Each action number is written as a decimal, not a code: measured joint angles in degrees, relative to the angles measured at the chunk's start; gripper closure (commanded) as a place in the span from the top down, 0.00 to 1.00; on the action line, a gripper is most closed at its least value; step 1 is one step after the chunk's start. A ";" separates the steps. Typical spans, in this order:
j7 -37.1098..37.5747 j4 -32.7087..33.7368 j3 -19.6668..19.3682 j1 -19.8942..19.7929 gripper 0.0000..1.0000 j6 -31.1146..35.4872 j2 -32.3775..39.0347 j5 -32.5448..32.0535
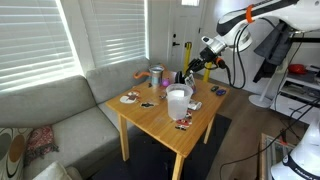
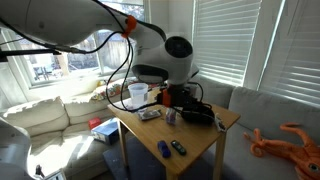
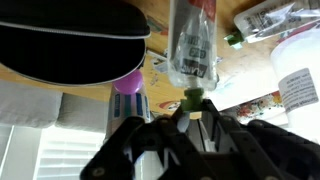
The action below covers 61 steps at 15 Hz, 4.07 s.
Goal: Place the two packets on the table upright
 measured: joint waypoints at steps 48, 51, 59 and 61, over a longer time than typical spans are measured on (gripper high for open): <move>10.14 -7.16 2.50 -1.07 1.00 16.02 -11.63 -0.81; 22.13 -7.20 4.38 -2.45 1.00 11.80 -11.69 -6.17; 48.59 -7.08 5.43 -1.88 1.00 -0.62 -13.44 -25.94; 51.07 -7.30 5.37 -0.03 1.00 -2.35 -13.58 -27.96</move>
